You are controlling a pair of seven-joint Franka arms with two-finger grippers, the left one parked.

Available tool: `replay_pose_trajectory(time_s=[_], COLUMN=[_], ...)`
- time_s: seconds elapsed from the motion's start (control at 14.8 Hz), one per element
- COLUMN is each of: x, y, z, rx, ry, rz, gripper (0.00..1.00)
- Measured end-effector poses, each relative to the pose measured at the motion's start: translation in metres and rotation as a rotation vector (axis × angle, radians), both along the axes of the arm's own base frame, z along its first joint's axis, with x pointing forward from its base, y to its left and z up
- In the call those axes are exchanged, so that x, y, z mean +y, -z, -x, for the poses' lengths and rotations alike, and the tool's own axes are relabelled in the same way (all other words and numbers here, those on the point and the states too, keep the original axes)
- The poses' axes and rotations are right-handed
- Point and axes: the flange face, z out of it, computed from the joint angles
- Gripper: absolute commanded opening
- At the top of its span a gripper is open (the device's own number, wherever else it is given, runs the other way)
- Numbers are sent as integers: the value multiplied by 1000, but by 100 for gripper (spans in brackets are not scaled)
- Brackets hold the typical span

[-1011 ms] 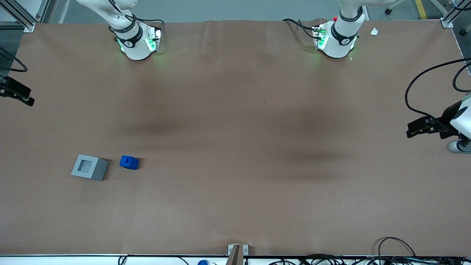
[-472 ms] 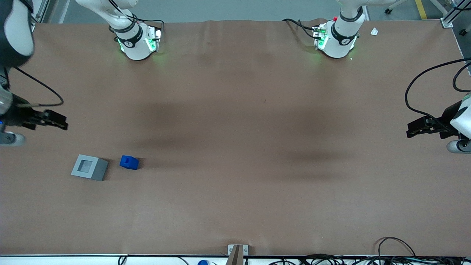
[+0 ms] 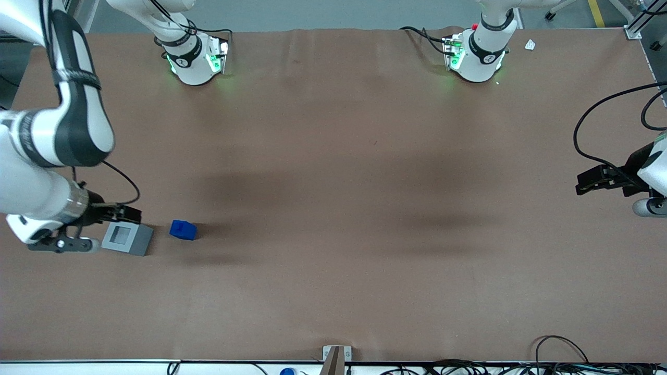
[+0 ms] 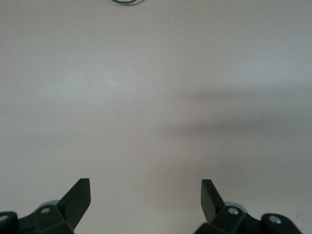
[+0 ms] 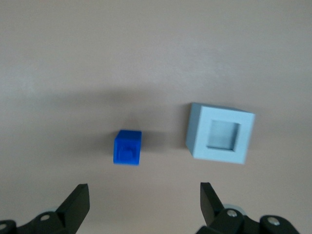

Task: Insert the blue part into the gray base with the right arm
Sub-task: 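Move the open right gripper down over the blue block, then close the right gripper on the blue block's sides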

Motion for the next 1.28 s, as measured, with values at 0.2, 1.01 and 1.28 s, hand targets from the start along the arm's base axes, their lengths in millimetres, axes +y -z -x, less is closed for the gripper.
replay_pose_trajectory(time_s=[0.2,1.01,1.28], x=[13,58,64], y=[53,131,146], z=[1,7,7], rx=[40,147,154], ry=[82,115,100], rz=[-6,-59,-48], gripper=[100,100,100])
